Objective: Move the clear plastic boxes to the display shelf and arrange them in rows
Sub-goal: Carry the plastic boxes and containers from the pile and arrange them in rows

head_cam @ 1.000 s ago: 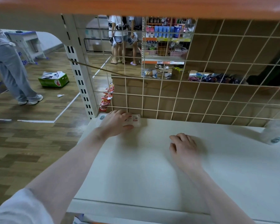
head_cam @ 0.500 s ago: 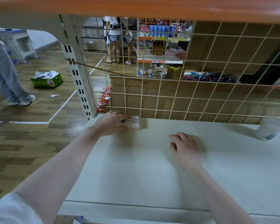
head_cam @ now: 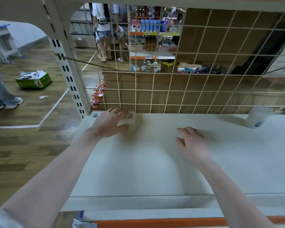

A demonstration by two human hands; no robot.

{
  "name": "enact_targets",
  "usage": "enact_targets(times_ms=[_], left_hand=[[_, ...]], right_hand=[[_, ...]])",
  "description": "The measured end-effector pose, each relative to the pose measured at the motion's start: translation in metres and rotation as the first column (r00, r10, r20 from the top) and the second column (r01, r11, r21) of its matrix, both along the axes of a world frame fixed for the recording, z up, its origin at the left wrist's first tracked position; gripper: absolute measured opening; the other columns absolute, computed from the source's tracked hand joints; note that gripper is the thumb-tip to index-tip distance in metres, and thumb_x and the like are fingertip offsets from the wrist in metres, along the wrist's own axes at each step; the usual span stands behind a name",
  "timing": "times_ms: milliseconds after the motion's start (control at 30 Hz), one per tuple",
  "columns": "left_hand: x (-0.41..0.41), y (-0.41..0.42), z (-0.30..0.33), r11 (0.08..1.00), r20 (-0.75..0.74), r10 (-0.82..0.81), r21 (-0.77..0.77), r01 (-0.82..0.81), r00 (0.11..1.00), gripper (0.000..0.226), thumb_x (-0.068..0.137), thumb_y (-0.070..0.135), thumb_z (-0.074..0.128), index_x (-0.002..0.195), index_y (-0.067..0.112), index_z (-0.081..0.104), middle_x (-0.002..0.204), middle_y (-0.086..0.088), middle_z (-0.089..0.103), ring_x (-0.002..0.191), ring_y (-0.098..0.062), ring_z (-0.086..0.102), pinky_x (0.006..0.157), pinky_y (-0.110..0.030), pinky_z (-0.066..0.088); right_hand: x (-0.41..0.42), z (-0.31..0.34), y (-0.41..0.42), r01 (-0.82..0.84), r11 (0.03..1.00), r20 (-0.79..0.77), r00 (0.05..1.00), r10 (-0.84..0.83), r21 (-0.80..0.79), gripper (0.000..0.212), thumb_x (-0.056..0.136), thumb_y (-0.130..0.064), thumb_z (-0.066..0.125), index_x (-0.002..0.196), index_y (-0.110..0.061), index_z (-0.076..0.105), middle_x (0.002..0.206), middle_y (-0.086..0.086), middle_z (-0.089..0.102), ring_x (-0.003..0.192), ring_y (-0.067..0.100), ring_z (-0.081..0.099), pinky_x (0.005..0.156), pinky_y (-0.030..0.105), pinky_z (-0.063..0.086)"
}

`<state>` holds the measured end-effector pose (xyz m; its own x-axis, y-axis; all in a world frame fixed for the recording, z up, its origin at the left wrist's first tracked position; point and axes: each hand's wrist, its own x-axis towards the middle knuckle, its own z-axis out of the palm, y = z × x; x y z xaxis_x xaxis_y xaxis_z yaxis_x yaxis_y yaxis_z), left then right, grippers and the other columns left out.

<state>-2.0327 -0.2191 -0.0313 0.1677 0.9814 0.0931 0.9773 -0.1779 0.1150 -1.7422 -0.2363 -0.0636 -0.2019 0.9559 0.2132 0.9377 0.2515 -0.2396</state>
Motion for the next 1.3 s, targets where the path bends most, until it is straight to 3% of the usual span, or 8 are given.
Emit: enact_targets(times_ms=[167,300,400,600,700,800,933,1300], left_hand=[[0.044,-0.024,-0.001,0.996,0.033,0.062,0.063,-0.064,0.997,0.055,0.092,0.038,0.054,0.14,0.016,0.041,0.144,-0.004,0.041,0.135,-0.023,0.032,0.106,-0.034,0.03],[0.098,-0.045,-0.005,0.99,0.083,0.119,0.067,-0.125,0.989,0.051,0.094,0.036,0.051,0.139,0.013,0.042,0.143,-0.007,0.042,0.135,-0.023,0.032,0.103,-0.036,0.034],[0.156,-0.056,-0.002,0.993,0.045,0.108,0.047,-0.111,0.993,0.052,0.096,0.037,0.044,0.142,0.015,0.035,0.147,-0.005,0.036,0.136,-0.023,0.029,0.104,-0.035,0.032],[0.301,-0.073,0.006,0.997,0.089,-0.066,0.053,0.061,0.994,0.045,0.097,0.034,0.042,0.137,0.014,0.04,0.142,-0.007,0.04,0.132,-0.025,0.033,0.104,-0.032,0.029],[0.373,-0.082,0.007,0.99,0.119,-0.135,0.051,0.13,0.984,0.049,0.096,0.038,0.044,0.14,0.017,0.038,0.143,-0.005,0.04,0.13,-0.025,0.036,0.106,-0.033,0.028],[0.436,-0.092,0.008,0.977,0.134,-0.21,0.055,0.204,0.969,0.055,0.095,0.04,0.046,0.143,0.016,0.034,0.145,-0.004,0.039,0.132,-0.023,0.034,0.11,-0.033,0.025],[0.504,-0.099,0.008,0.958,0.139,-0.286,0.049,0.282,0.948,0.056,0.095,0.04,0.045,0.145,0.017,0.032,0.149,-0.003,0.034,0.137,-0.021,0.028,0.112,-0.031,0.021],[0.626,-0.055,0.019,0.904,0.171,-0.428,0.087,0.419,0.888,0.057,0.096,0.041,0.044,0.146,0.017,0.03,0.151,-0.002,0.031,0.139,-0.02,0.023,0.111,-0.032,0.022]], right_hand=[[0.045,0.003,-0.02,0.116,0.993,0.004,0.993,-0.116,0.011,0.034,0.094,-0.023,0.047,0.126,-0.012,0.054,0.126,0.007,0.053,0.116,0.028,0.046,0.093,0.034,0.034],[0.102,0.002,-0.043,0.235,0.971,-0.021,0.972,-0.234,0.043,0.03,0.09,-0.019,0.056,0.117,-0.007,0.061,0.112,0.016,0.061,0.103,0.037,0.054,0.084,0.041,0.041],[0.152,0.002,-0.063,0.293,0.954,-0.03,0.956,-0.291,0.063,0.029,0.09,-0.018,0.058,0.116,-0.006,0.062,0.11,0.016,0.062,0.102,0.037,0.054,0.082,0.042,0.041],[0.263,0.012,-0.111,0.437,0.891,-0.085,0.899,-0.429,0.121,0.031,0.088,-0.019,0.059,0.118,-0.008,0.062,0.112,0.014,0.062,0.104,0.035,0.054,0.085,0.04,0.04],[0.318,0.014,-0.132,0.458,0.861,-0.102,0.889,-0.447,0.219,0.025,0.077,-0.011,0.071,0.101,-0.003,0.068,0.092,0.017,0.066,0.083,0.038,0.061,0.07,0.041,0.049],[0.366,0.015,-0.15,0.498,0.825,-0.123,0.867,-0.483,0.266,0.022,0.072,-0.013,0.068,0.091,-0.002,0.068,0.081,0.018,0.066,0.072,0.038,0.062,0.063,0.042,0.051],[0.419,0.022,-0.172,0.568,0.769,-0.141,0.821,-0.553,0.293,0.024,0.077,-0.02,0.057,0.091,-0.003,0.067,0.08,0.016,0.063,0.072,0.037,0.059,0.062,0.041,0.049],[0.518,0.014,-0.146,0.642,0.7,-0.189,0.764,-0.616,0.314,0.026,0.077,-0.015,0.065,0.099,-0.002,0.066,0.087,0.015,0.063,0.08,0.036,0.058,0.07,0.042,0.049]])
